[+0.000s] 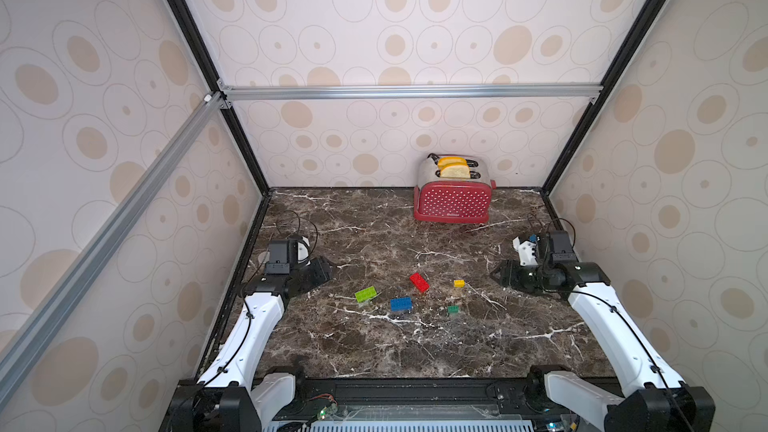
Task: Assemble the number 5 with lego
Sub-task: Pick up the lego brick from the center of the board.
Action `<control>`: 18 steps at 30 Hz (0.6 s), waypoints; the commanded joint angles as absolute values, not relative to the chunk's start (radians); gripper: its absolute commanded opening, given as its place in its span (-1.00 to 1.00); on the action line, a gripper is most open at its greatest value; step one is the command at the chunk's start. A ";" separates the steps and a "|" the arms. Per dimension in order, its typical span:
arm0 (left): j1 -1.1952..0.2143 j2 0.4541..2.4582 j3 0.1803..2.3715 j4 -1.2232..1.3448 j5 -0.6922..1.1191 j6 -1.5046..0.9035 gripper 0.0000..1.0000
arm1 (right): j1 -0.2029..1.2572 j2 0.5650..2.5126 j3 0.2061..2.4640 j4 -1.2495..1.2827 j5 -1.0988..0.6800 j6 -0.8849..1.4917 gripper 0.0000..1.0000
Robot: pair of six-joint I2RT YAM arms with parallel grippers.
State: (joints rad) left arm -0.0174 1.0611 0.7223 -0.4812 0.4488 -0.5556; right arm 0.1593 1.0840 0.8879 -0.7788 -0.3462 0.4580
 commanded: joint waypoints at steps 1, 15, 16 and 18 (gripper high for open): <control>-0.034 1.028 0.704 -0.543 0.497 -0.539 0.17 | 0.222 1.096 0.848 -0.813 -0.346 0.486 0.20; -0.065 1.026 0.666 -0.529 0.500 -0.606 0.13 | 0.305 1.403 0.858 -0.579 -0.397 0.683 0.33; -0.066 1.027 0.667 -0.530 0.500 -0.606 0.13 | 0.305 1.427 0.865 -0.569 -0.404 0.690 0.33; -0.068 1.024 0.664 -0.535 0.498 -0.608 0.13 | 0.305 1.471 0.881 -0.549 -0.416 0.700 0.32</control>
